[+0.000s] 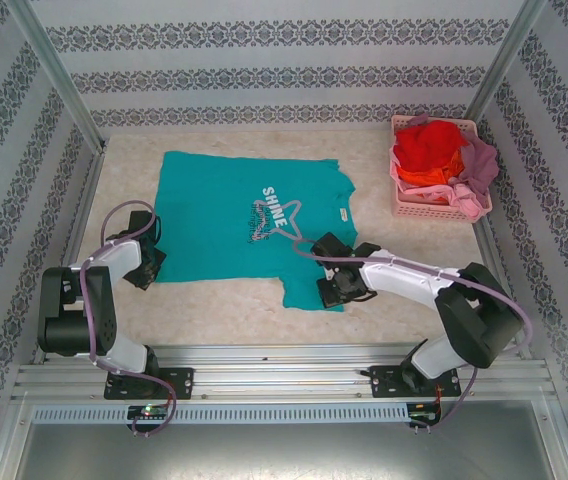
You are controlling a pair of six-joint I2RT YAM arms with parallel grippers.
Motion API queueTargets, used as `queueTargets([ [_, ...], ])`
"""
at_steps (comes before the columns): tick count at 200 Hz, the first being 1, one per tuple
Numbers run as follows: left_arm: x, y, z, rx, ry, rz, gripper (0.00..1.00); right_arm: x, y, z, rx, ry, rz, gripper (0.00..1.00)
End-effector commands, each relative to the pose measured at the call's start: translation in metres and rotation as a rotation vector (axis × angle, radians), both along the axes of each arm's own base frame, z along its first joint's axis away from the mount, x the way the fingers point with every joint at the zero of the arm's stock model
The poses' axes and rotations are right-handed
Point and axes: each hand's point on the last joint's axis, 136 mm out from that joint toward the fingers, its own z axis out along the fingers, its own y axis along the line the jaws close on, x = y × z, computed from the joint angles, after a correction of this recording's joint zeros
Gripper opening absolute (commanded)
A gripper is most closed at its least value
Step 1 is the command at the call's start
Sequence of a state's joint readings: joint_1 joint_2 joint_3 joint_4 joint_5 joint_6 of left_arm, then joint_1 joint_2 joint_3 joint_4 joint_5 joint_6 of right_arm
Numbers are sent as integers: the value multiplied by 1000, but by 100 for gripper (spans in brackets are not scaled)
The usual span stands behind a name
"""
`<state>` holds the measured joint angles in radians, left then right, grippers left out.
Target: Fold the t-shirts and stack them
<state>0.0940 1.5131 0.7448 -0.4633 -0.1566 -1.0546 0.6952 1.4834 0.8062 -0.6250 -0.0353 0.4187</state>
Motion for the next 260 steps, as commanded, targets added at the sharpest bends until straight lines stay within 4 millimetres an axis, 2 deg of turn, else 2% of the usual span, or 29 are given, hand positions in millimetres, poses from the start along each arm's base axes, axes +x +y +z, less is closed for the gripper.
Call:
queueTargets([
  [1, -2, -8, -2, -54, -14, -17, 0, 2, -8, 19, 17, -44, -31, 0],
  [30, 0, -9, 10, -57, -42, -23, 0, 11, -1, 48, 101, -105, -44, 0],
  [70, 11, -9, 36, -58, -103, -28, 0, 35, 4, 88, 216, -198, -77, 0],
  [120, 31, -5, 66, -42, -148, -20, 0, 70, 0, 122, 309, -269, -133, 0],
  [154, 54, -7, 72, -62, -160, -36, 0, 93, -3, 126, 313, -280, -170, 0],
  [178, 65, 0, 75, -41, -159, -30, 0, 108, -5, 124, 308, -278, -197, 0],
  [226, 90, 5, 66, -56, -137, -36, 0, 141, -12, 113, 293, -259, -240, 0],
  [260, 106, 8, 64, -57, -139, -34, 0, 161, -13, 113, 290, -267, -246, 0],
])
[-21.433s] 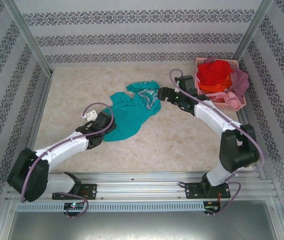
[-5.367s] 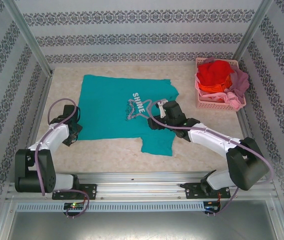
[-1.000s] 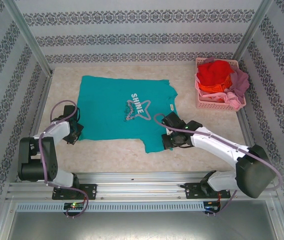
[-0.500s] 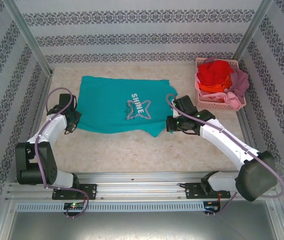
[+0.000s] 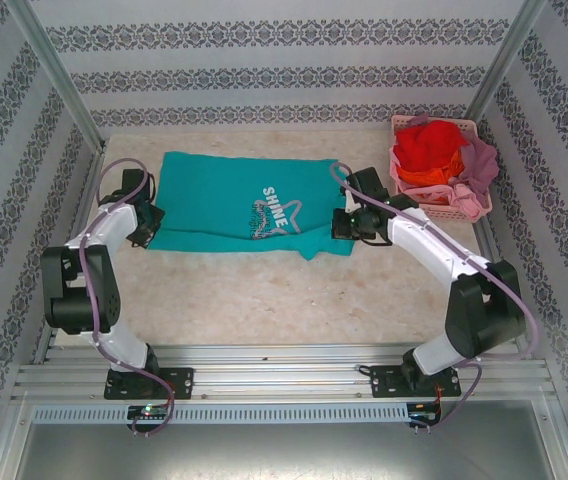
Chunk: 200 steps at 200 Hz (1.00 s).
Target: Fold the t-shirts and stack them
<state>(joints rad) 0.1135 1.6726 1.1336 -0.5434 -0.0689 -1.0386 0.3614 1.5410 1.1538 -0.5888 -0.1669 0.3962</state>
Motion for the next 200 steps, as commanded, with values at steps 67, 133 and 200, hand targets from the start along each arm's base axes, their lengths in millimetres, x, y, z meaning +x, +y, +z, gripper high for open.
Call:
queueTargets([
  [67, 27, 7, 0, 0, 18, -38, 0, 47, -3, 13, -16, -55, 12, 1],
  [133, 40, 8, -1, -5, 16, -40, 0, 76, -5, 15, -60, -82, 25, 0],
  [200, 54, 7, -5, -16, 19, -46, 0, 92, -12, 6, -55, -68, 7, 1],
])
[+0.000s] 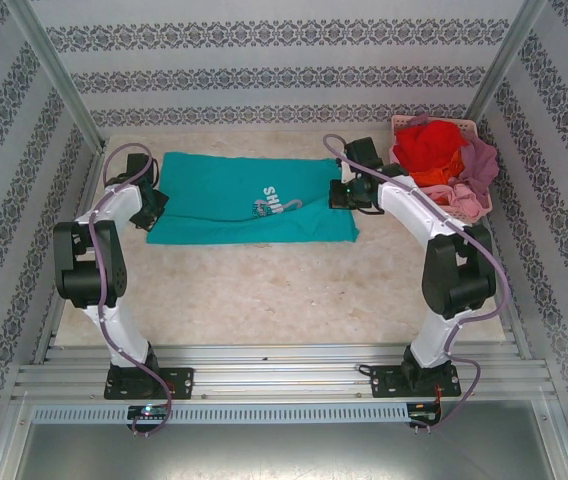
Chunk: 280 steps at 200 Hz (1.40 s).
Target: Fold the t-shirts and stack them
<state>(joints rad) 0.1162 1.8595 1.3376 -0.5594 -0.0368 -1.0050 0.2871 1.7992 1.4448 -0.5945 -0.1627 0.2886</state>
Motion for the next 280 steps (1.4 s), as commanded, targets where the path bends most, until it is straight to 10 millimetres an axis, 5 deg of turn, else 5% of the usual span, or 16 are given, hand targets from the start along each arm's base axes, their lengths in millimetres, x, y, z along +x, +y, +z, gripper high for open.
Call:
queueTargets([
  [1, 4, 6, 1, 1, 19, -6, 0, 10, -6, 1, -15, -8, -9, 1],
  [105, 32, 3, -16, -25, 30, -41, 0, 19, -16, -20, -32, 33, -32, 1],
  [187, 33, 4, -25, -23, 51, -44, 2, 24, -17, -42, -28, 71, -43, 2],
  [222, 33, 4, -35, -29, 75, -44, 8, 27, -15, -45, -20, 72, -45, 15],
  [253, 31, 3, -34, -32, 75, -48, 38, 29, -16, -29, -17, 8, -46, 60],
  [280, 30, 0, -19, -20, 31, -73, 80, 24, -23, -8, -18, -84, -74, 80],
])
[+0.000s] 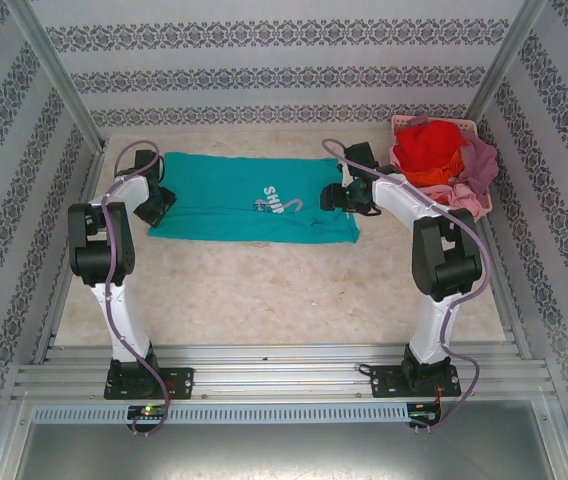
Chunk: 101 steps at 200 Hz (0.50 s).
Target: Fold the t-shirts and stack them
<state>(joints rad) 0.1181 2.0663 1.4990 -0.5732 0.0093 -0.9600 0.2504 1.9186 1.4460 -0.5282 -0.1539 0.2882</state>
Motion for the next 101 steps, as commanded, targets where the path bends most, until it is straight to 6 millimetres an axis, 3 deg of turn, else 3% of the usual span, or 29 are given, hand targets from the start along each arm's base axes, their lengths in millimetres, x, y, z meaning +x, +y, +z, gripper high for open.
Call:
queueTargets([
  [1, -5, 3, 20, 13, -31, -18, 81, 4, -9, 37, 0, -135, -31, 80],
  [14, -8, 0, 27, 25, -59, -36, 100, -2, -2, 42, 4, -175, -3, 86],
  [35, -17, -8, 30, 31, -71, -67, 100, -10, 14, 31, -38, -180, 42, 87],
  [66, -20, -23, 10, -16, -60, -120, 99, -12, 38, -12, -13, -73, 46, 74],
  [101, -26, -24, -14, -25, -59, -135, 96, -12, 32, -45, 2, 7, -20, 74],
])
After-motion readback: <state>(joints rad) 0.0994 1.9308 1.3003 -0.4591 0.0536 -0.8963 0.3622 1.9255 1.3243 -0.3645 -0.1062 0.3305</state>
